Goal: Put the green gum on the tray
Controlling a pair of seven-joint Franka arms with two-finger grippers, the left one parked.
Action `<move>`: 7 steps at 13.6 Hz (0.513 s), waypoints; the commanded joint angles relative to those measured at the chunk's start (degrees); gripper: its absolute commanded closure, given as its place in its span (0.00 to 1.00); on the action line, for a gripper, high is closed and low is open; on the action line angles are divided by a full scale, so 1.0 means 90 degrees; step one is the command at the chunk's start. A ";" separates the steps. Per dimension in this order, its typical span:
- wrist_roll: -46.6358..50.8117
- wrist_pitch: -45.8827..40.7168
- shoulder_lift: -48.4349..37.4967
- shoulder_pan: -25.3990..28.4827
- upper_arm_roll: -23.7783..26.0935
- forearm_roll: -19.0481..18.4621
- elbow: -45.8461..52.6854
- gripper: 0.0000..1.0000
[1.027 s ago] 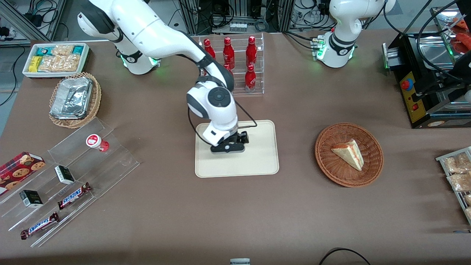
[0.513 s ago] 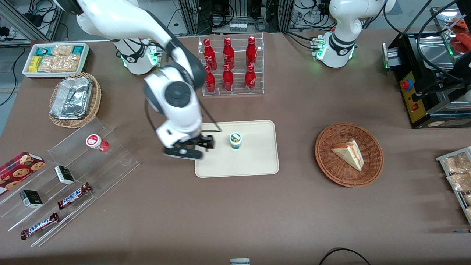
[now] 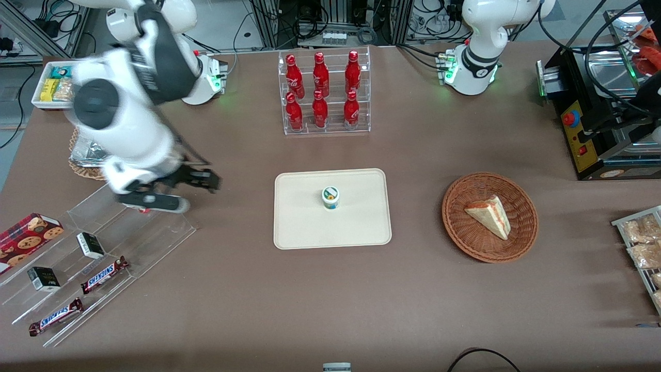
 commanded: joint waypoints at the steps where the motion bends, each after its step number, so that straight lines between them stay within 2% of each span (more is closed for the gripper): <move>1: -0.0872 -0.0449 -0.0431 -0.0673 0.0056 0.0312 -0.0227 0.00; 7: -0.2114 -0.0831 -0.0744 -0.1601 0.0046 0.0313 -0.0208 0.00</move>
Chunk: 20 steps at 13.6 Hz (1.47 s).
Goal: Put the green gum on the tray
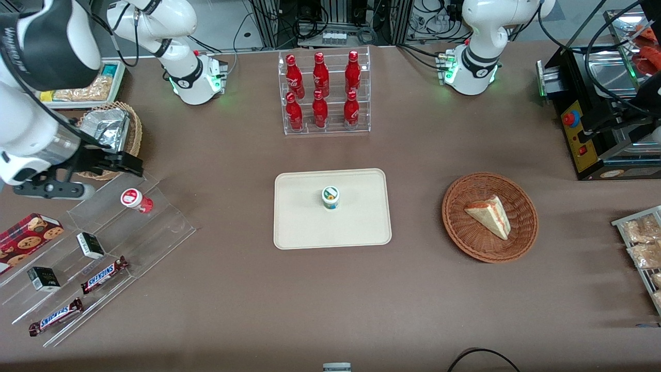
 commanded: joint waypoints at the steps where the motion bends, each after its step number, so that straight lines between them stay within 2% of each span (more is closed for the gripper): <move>1: -0.0586 -0.0085 -0.0187 -0.0395 0.0045 0.0165 -0.0127 0.00; 4: -0.1017 -0.0095 -0.0236 -0.0592 -0.0013 0.0174 -0.0117 0.00; 8: -0.1622 -0.0046 -0.0216 0.0061 -0.1212 0.0174 -0.0059 0.00; 9: -0.1808 -0.0027 -0.0197 0.0072 -0.1292 0.0174 -0.0030 0.00; 13: -0.1888 0.0003 -0.0167 0.0072 -0.1400 0.0165 0.0049 0.00; 20: -0.1790 -0.0056 -0.0362 0.0013 -0.1225 0.0165 0.0030 0.00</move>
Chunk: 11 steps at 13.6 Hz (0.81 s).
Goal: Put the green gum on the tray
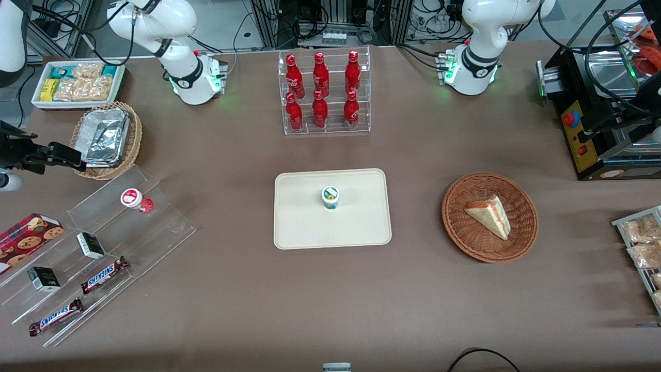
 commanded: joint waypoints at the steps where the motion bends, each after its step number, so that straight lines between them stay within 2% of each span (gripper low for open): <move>1: 0.0083 -0.0004 -0.0261 -0.0022 0.0105 0.0160 -0.0103 0.00; 11: 0.0230 0.0094 -0.0164 -0.0022 0.0144 0.0141 -0.0065 0.00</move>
